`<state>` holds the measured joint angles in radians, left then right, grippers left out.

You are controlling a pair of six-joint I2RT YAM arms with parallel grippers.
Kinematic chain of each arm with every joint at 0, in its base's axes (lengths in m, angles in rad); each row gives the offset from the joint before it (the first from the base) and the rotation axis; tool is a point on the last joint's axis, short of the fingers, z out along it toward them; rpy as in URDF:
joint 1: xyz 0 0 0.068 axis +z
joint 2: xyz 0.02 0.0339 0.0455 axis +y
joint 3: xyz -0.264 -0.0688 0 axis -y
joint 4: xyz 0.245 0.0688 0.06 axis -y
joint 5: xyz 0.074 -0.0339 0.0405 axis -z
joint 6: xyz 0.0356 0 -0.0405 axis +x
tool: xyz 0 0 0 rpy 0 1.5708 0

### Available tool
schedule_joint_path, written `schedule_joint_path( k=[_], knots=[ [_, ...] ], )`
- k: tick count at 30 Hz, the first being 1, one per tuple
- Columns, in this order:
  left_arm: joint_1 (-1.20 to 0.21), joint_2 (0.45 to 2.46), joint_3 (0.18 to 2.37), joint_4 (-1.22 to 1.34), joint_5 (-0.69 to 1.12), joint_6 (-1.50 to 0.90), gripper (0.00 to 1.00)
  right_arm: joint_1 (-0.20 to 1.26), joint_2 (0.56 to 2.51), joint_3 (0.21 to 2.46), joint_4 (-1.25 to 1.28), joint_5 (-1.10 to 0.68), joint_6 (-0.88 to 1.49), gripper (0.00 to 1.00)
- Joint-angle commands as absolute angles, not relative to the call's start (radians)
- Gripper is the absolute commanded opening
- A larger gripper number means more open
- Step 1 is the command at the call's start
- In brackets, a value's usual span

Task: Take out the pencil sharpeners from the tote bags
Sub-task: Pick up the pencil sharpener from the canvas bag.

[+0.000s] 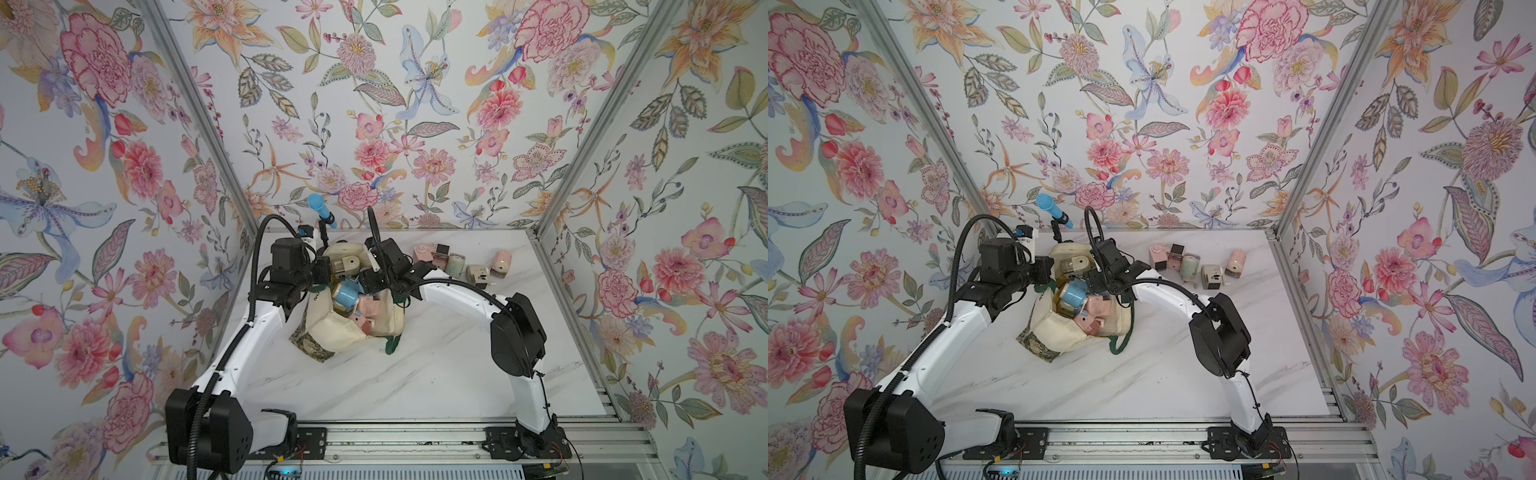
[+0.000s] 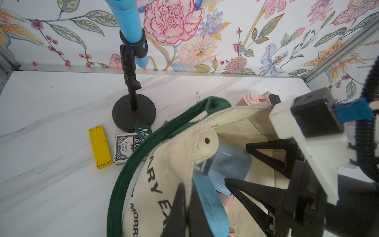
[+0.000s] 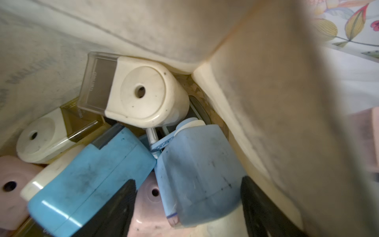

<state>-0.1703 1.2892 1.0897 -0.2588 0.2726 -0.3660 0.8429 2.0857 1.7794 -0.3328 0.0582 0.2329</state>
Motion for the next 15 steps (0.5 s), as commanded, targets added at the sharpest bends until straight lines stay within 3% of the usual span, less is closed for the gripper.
schedule_joint_path(
  k=[1, 15],
  knots=[
    [-0.171, 1.261, 1.124, -0.201, 0.288, -0.368, 0.0, 0.907, 2.081, 1.722, -0.374, -0.157, 0.196, 0.77],
    [-0.172, 1.261, 1.124, -0.201, 0.287, -0.367, 0.0, 0.885, 1.933, 1.6, -0.327, -0.198, 0.146, 0.73]
  ],
)
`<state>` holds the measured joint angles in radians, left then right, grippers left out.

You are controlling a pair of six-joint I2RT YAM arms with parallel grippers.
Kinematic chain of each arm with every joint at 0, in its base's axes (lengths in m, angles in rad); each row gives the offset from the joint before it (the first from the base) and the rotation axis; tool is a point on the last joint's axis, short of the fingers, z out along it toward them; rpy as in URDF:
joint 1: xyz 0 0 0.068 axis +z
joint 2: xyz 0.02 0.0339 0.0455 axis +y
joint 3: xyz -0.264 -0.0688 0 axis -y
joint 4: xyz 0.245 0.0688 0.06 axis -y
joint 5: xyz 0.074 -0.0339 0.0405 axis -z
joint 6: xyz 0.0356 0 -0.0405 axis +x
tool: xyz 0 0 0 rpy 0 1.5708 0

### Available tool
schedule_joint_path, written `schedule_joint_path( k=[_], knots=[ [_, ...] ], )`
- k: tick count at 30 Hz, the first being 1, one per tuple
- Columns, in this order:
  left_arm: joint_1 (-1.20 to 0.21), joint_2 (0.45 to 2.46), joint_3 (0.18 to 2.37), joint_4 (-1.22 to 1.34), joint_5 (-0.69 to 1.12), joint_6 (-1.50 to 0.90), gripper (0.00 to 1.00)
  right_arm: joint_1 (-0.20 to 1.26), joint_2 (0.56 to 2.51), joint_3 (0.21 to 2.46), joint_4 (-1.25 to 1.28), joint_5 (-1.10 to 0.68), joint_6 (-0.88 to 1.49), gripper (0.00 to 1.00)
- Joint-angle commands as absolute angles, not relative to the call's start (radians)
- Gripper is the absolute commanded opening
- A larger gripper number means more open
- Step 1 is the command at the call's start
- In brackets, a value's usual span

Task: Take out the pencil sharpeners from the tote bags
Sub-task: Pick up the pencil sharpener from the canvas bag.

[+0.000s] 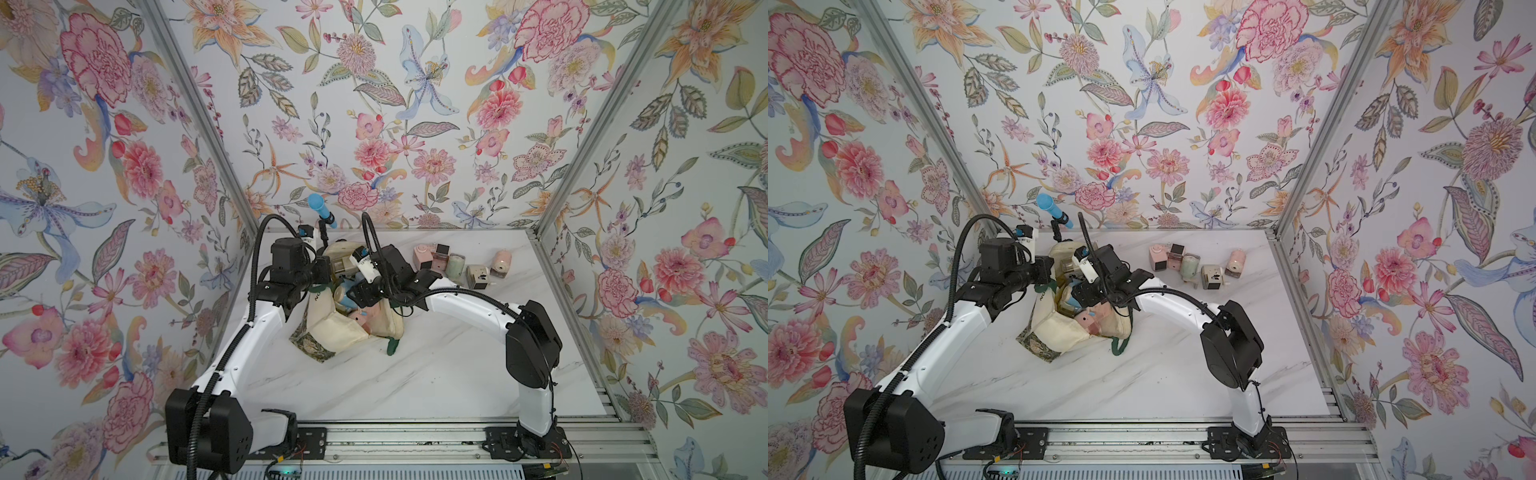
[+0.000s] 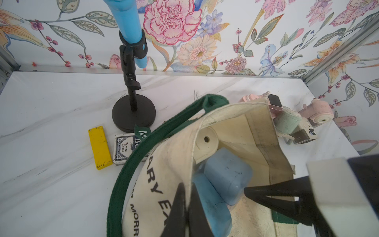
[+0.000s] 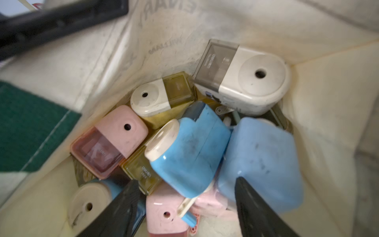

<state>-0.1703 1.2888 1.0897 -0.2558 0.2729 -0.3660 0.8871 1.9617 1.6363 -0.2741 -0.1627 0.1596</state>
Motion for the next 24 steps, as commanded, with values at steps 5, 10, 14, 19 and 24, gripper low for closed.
schedule_joint_path(
  k=[5, 10, 14, 19, 24],
  knots=[
    [-0.171, 1.264, 1.125, -0.201, 0.287, -0.368, 0.0, 0.883, 1.874, 1.543, -0.284, -0.118, 0.147, 0.76],
    [-0.173, 1.262, 1.126, -0.201, 0.287, -0.367, 0.0, 0.879, 1.847, 1.518, -0.278, -0.024, 0.186, 0.77],
    [-0.172, 1.262, 1.125, -0.201, 0.287, -0.367, 0.0, 0.864, 1.847, 1.499, -0.278, 0.019, 0.285, 0.81],
    [-0.173, 1.261, 1.123, -0.2, 0.287, -0.367, 0.0, 0.858, 1.897, 1.518, -0.279, 0.036, 0.343, 0.87],
    [-0.173, 1.264, 1.127, -0.201, 0.288, -0.368, 0.0, 0.857, 1.937, 1.537, -0.259, 0.014, 0.405, 0.88]
  ],
)
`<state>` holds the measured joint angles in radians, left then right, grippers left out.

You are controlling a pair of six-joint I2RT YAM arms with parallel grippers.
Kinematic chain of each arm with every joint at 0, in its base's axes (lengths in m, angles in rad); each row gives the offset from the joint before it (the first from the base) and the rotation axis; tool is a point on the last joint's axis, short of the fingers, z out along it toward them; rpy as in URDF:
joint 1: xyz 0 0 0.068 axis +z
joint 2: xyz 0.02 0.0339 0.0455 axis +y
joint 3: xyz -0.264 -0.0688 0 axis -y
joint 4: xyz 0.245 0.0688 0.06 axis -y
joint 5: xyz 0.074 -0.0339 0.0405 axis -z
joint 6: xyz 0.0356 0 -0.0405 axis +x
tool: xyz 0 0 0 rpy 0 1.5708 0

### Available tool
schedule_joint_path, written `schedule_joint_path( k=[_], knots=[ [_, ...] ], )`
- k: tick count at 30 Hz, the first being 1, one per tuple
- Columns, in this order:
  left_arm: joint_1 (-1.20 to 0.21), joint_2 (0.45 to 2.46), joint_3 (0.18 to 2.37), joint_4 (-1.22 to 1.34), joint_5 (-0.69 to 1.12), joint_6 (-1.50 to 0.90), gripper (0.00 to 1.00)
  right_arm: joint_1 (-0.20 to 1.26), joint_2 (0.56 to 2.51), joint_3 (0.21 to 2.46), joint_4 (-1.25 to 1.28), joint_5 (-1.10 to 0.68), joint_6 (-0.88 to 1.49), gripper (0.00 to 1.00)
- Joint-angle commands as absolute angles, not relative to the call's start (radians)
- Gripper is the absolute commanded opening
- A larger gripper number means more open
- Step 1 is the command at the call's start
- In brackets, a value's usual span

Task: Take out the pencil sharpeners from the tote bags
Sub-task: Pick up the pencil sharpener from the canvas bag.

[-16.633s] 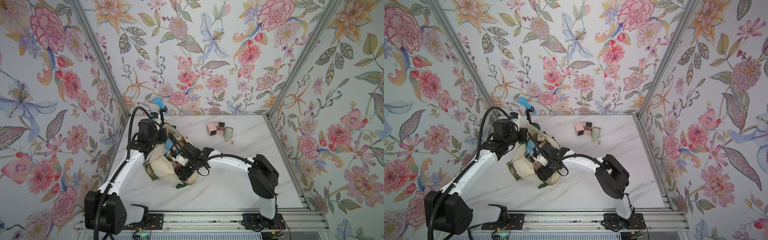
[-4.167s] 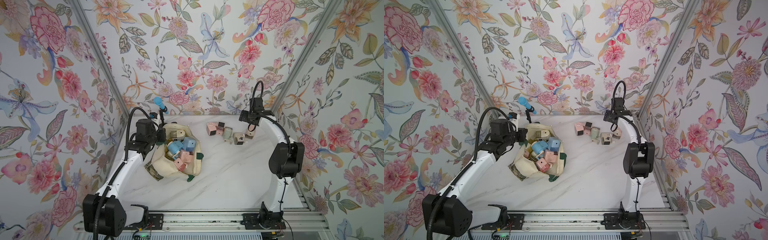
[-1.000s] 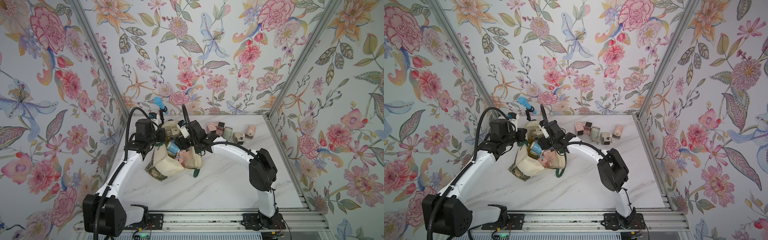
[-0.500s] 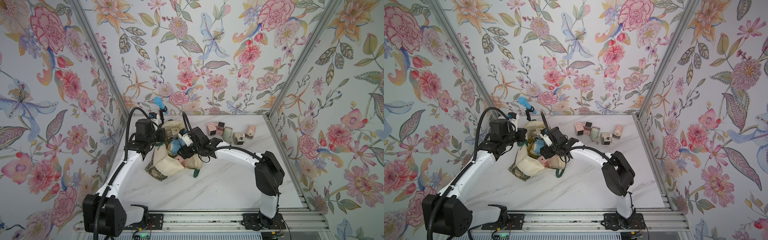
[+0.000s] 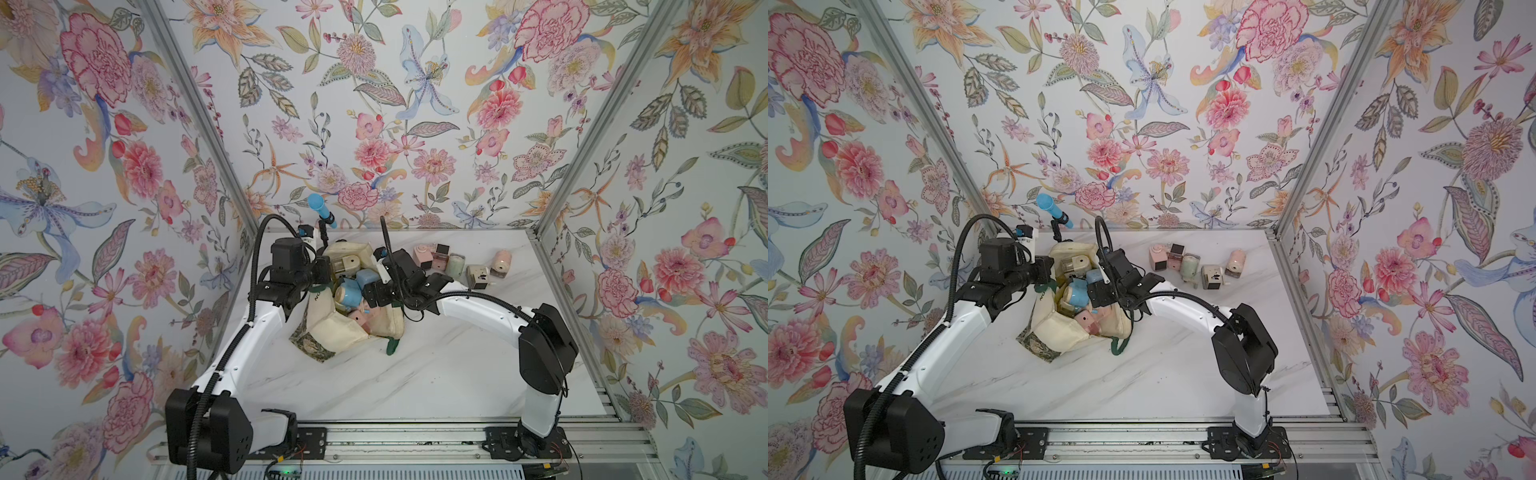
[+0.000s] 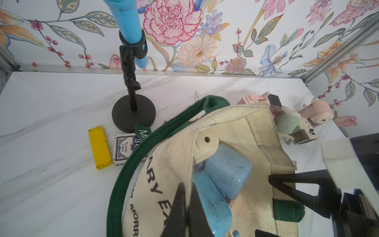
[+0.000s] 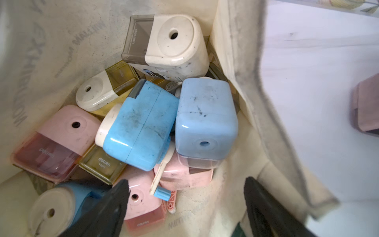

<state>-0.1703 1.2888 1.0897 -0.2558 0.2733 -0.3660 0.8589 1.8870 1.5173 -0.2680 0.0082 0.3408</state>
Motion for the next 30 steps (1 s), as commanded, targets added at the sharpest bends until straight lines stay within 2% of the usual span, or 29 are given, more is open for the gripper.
schedule_joint_path(
  k=[1, 11, 16, 23, 30],
  knots=[
    [-0.174, 1.263, 1.127, -0.202, 0.289, -0.368, 0.0, 0.86, 1.95, 1.547, -0.258, 0.009, 0.412, 0.88],
    [-0.174, 1.264, 1.126, -0.201, 0.29, -0.368, 0.0, 0.855, 2.039, 1.623, -0.261, 0.133, 0.449, 0.92],
    [-0.175, 1.267, 1.125, -0.202, 0.288, -0.368, 0.0, 0.833, 2.094, 1.687, -0.241, 0.062, 0.368, 0.92],
    [-0.173, 1.269, 1.126, -0.202, 0.287, -0.367, 0.0, 0.83, 2.159, 1.746, -0.211, -0.059, 0.24, 0.8],
    [-0.175, 1.27, 1.126, -0.202, 0.285, -0.367, 0.0, 0.833, 2.179, 1.76, -0.19, -0.09, 0.222, 0.59]
  ],
)
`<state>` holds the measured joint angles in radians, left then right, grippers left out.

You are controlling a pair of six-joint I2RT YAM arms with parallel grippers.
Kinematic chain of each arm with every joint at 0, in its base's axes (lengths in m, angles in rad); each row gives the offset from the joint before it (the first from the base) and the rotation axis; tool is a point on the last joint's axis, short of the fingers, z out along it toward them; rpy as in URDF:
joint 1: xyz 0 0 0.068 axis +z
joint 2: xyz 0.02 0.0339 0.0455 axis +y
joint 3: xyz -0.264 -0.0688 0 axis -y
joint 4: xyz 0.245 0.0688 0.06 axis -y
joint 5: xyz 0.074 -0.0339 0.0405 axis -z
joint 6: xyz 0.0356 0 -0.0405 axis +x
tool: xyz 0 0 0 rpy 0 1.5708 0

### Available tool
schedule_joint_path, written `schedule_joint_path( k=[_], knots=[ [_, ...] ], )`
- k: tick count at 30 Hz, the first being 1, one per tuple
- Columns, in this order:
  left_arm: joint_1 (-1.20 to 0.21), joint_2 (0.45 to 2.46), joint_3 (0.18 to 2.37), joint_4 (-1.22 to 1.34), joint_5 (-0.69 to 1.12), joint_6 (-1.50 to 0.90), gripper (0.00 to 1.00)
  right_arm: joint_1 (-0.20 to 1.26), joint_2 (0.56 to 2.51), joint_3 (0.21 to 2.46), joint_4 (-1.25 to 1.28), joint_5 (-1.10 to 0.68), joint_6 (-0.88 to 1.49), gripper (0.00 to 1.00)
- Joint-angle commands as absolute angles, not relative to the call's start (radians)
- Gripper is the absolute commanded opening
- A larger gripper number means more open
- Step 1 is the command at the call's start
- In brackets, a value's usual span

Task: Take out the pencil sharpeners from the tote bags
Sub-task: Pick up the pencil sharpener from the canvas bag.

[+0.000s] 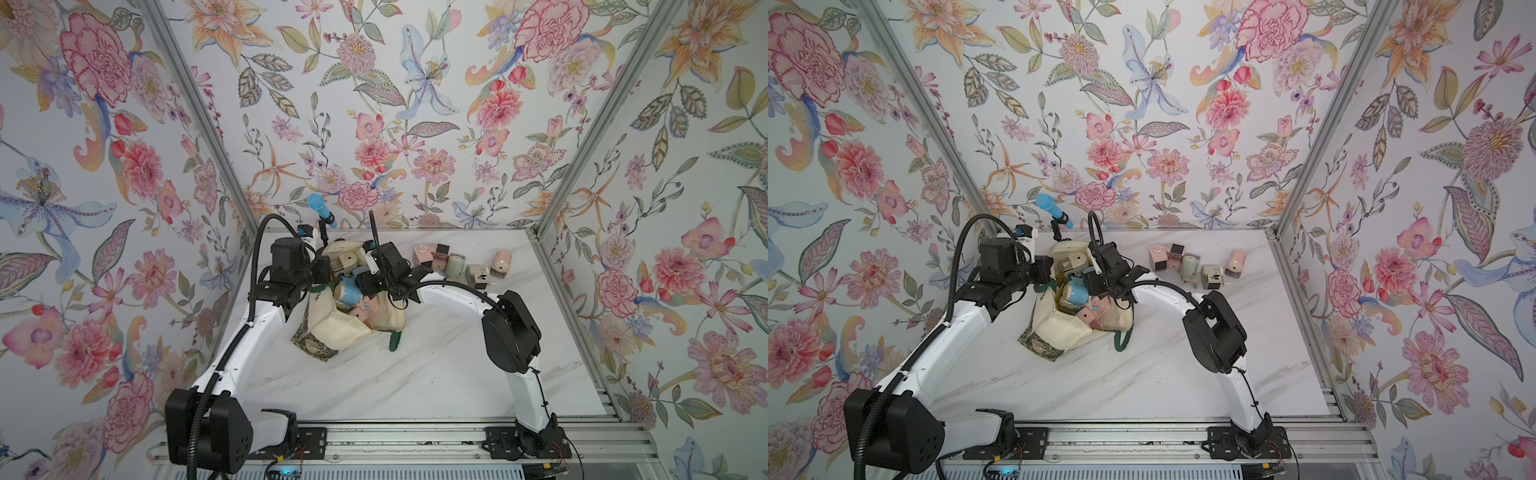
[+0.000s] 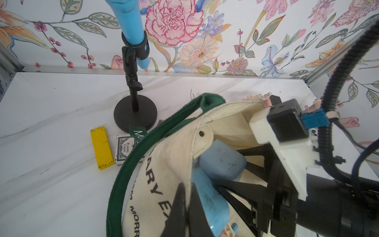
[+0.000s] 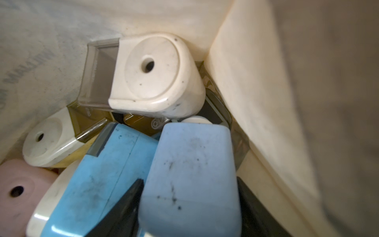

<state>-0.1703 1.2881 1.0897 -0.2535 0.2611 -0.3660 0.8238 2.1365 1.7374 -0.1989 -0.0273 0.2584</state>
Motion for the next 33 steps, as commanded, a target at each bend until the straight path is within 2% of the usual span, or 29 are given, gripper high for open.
schedule_joint_path(
  k=[1, 8, 25, 33],
  knots=[
    [-0.174, 1.269, 1.126, -0.202, 0.286, -0.365, 0.0, 0.833, 2.181, 1.761, -0.189, -0.085, 0.222, 0.56],
    [-0.173, 1.269, 1.128, -0.203, 0.284, -0.365, 0.0, 0.842, 2.108, 1.712, -0.189, -0.064, 0.188, 0.46],
    [-0.174, 1.27, 1.126, -0.204, 0.281, -0.365, 0.0, 0.86, 1.717, 1.373, -0.058, -0.087, 0.125, 0.41],
    [-0.173, 1.267, 1.124, -0.203, 0.28, -0.364, 0.0, 0.802, 1.487, 1.289, -0.06, -0.111, 0.131, 0.41]
  ],
)
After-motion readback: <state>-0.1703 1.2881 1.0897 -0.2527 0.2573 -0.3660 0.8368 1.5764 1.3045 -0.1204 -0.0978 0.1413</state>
